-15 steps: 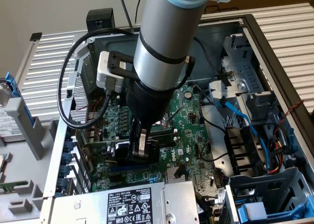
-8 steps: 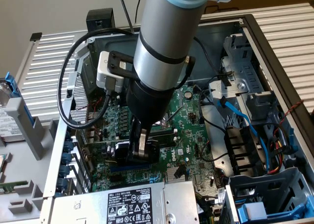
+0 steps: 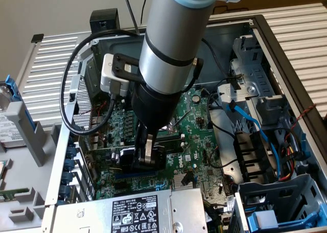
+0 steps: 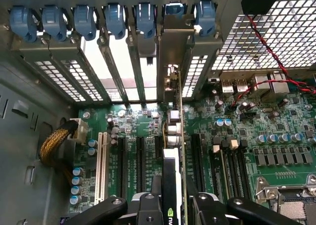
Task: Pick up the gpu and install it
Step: 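Insert the gpu into the slot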
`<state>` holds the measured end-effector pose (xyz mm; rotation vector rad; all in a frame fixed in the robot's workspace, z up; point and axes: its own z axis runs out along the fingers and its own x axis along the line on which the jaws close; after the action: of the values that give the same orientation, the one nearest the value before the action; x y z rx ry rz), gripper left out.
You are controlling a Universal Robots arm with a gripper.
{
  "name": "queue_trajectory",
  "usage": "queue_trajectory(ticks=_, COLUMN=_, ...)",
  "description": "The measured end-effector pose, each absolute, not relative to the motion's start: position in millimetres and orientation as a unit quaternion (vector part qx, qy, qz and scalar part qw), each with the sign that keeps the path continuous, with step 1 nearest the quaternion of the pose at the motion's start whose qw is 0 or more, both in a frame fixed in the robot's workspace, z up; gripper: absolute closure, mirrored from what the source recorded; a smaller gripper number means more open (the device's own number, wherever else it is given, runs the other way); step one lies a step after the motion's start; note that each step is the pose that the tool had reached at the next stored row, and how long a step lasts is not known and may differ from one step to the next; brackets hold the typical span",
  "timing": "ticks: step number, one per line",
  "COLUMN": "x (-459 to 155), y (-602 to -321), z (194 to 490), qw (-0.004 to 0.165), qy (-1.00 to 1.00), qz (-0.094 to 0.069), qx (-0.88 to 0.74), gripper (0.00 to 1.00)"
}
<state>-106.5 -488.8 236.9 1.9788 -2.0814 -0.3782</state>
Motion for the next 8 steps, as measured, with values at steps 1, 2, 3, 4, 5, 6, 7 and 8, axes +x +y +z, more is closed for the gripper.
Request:
queue_trajectory(ticks=1, x=-106.5, y=-488.8, z=236.9, qw=0.122, qy=-0.713, qz=-0.13, qx=0.678, gripper=0.71)
queue_trajectory(ticks=2, x=-106.5, y=-488.8, z=236.9, qw=0.122, qy=-0.713, qz=-0.13, qx=0.678, gripper=0.71)
queue_trajectory(ticks=3, x=-106.5, y=-488.8, z=236.9, qw=0.122, qy=-0.713, qz=-0.13, qx=0.678, gripper=0.71)
queue_trajectory(ticks=4, x=-106.5, y=-488.8, z=236.9, qw=0.122, qy=-0.713, qz=-0.13, qx=0.678, gripper=0.71)
queue_trajectory(ticks=5, x=-106.4, y=-488.8, z=237.0, qw=0.122, qy=-0.713, qz=-0.13, qx=0.678, gripper=0.71)
queue_trajectory(ticks=6, x=-106.1, y=-488.8, z=236.9, qw=0.122, qy=-0.713, qz=-0.13, qx=0.678, gripper=0.71)
queue_trajectory(ticks=7, x=-105.7, y=-488.8, z=236.9, qw=0.122, qy=-0.713, qz=-0.13, qx=0.678, gripper=0.71)
queue_trajectory(ticks=8, x=-105.3, y=-488.8, z=237.0, qw=0.122, qy=-0.713, qz=-0.13, qx=0.678, gripper=0.71)
